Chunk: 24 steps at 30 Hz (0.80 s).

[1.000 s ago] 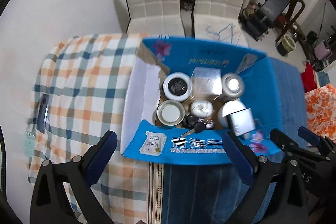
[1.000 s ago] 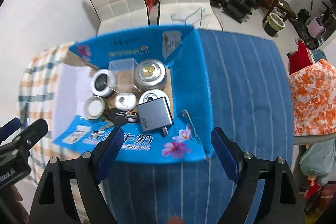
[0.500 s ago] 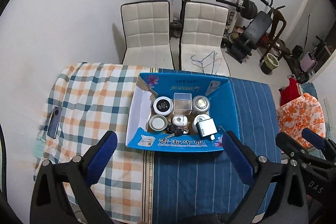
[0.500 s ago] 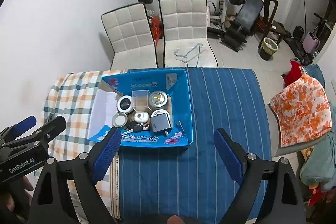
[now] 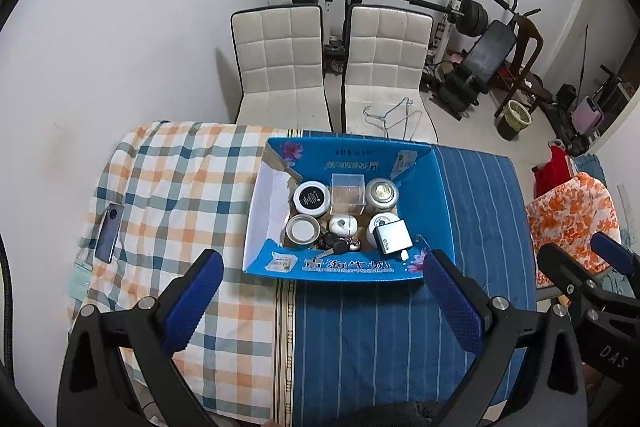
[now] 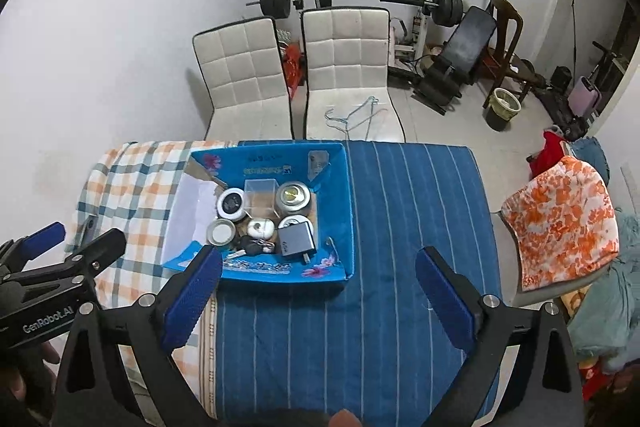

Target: Organize rigid objects

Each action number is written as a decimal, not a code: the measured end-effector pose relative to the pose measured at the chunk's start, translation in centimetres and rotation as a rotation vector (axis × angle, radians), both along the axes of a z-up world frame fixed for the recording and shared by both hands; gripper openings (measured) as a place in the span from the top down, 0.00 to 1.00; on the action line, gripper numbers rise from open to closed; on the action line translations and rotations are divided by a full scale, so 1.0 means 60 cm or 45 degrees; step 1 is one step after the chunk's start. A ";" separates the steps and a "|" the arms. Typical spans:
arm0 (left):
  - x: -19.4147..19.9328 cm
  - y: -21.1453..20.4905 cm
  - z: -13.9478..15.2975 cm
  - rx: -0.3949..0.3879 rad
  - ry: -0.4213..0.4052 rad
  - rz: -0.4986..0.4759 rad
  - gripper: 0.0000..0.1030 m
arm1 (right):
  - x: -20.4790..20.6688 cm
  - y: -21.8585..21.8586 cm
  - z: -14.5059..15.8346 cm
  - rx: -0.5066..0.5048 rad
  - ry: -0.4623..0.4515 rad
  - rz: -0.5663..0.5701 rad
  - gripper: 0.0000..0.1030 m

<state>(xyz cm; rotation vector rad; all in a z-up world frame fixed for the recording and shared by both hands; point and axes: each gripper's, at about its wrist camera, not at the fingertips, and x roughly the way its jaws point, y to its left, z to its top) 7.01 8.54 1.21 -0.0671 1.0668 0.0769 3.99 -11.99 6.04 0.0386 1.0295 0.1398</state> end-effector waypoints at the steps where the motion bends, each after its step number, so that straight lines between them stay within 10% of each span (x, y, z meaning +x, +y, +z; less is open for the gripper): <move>1: 0.001 0.000 -0.003 0.002 0.003 -0.001 0.01 | 0.002 0.000 -0.005 -0.001 0.007 -0.001 0.04; 24: -0.004 0.010 -0.025 0.007 0.025 0.004 0.01 | 0.020 -0.009 -0.034 -0.030 0.038 -0.038 0.04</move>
